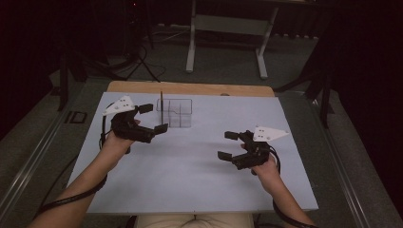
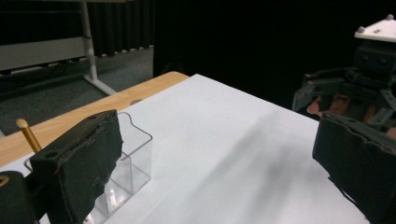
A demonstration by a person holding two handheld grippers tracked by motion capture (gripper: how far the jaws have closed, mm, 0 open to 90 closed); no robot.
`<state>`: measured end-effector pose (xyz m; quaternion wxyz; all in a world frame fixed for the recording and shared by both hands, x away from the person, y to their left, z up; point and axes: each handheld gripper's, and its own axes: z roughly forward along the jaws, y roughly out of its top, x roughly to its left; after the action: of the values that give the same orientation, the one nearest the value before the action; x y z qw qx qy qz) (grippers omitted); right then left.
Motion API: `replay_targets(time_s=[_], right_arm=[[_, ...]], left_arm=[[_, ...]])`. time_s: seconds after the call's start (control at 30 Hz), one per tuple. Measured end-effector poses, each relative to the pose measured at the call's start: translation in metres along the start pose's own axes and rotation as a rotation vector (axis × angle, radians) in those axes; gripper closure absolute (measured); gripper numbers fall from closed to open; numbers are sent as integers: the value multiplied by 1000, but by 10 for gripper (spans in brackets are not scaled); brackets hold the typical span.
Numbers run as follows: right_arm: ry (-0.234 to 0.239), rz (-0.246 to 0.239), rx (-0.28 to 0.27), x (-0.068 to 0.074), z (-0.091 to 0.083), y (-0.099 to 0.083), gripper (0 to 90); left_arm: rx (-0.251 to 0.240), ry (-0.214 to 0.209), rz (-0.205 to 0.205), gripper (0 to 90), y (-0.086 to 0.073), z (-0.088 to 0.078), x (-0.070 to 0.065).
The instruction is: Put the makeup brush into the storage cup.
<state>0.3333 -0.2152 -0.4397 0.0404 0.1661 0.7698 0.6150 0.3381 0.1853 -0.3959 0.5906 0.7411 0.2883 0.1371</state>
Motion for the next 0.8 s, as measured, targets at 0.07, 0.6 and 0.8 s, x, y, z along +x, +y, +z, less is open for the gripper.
replay_targets(time_s=[0.07, 0.6, 0.8], right_arm=[[-3, -1, 3, 0, 0, 0, 164], [-6, -6, 9, 1, 1, -1, 164], [-6, -5, 8, 1, 1, -1, 164]], left_arm=[[-13, -12, -8, 24, -4, 0, -2], [13, -70, 13, 24, -30, 2, -31], [23, -64, 21, 24, -44, 2, -36]])
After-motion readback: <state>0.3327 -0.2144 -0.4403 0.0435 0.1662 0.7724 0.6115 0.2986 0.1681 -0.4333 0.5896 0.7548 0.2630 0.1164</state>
